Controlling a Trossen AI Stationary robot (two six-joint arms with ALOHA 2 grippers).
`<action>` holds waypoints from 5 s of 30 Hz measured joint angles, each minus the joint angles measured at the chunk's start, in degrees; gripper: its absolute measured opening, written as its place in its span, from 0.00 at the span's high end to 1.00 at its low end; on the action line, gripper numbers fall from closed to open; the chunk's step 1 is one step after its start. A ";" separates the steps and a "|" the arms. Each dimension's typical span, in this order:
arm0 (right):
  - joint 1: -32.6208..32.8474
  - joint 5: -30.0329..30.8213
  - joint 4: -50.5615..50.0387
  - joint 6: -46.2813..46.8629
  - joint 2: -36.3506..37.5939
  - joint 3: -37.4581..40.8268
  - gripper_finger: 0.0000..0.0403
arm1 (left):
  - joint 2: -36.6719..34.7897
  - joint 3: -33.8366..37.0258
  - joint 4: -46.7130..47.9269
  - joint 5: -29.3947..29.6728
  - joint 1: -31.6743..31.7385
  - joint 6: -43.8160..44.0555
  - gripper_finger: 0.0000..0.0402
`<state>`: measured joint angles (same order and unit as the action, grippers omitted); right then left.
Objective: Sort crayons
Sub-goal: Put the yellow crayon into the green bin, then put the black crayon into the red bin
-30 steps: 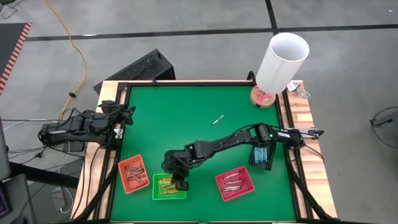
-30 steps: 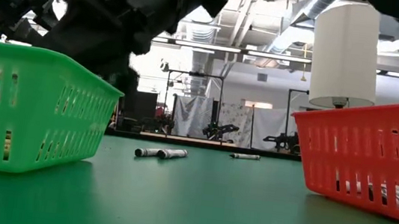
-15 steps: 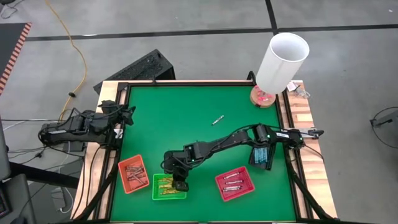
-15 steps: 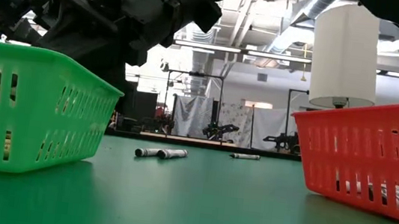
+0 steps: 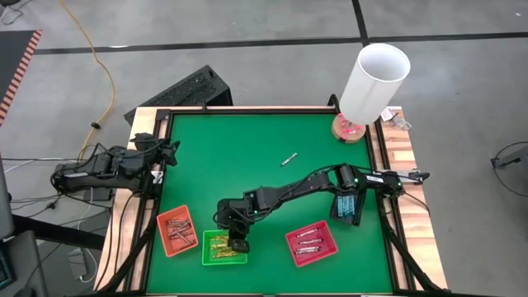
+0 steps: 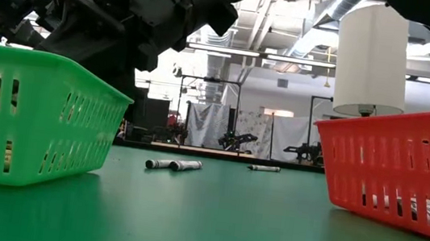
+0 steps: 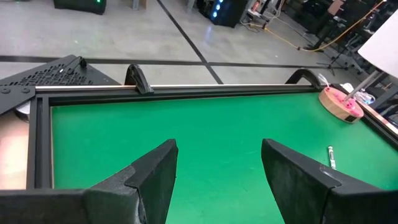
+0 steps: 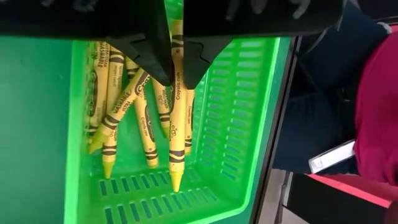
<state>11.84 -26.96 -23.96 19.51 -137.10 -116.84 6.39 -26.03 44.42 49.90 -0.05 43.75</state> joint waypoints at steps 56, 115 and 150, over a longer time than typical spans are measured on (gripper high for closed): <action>-9.21 28.98 -57.96 -33.17 16.63 -17.20 0.84 | -0.02 -0.05 0.09 -0.64 0.00 -0.11 0.44; -32.28 30.81 -10.21 -57.76 37.06 48.85 0.84 | -0.02 -0.03 0.09 0.30 0.00 0.00 0.44; -30.47 28.74 -16.57 -61.16 28.37 40.61 0.58 | 0.00 -0.03 0.15 0.45 -0.01 0.00 0.44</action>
<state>-18.63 1.78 -40.53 -41.66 -108.73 -76.23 6.39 -26.06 44.57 50.35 -0.07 43.75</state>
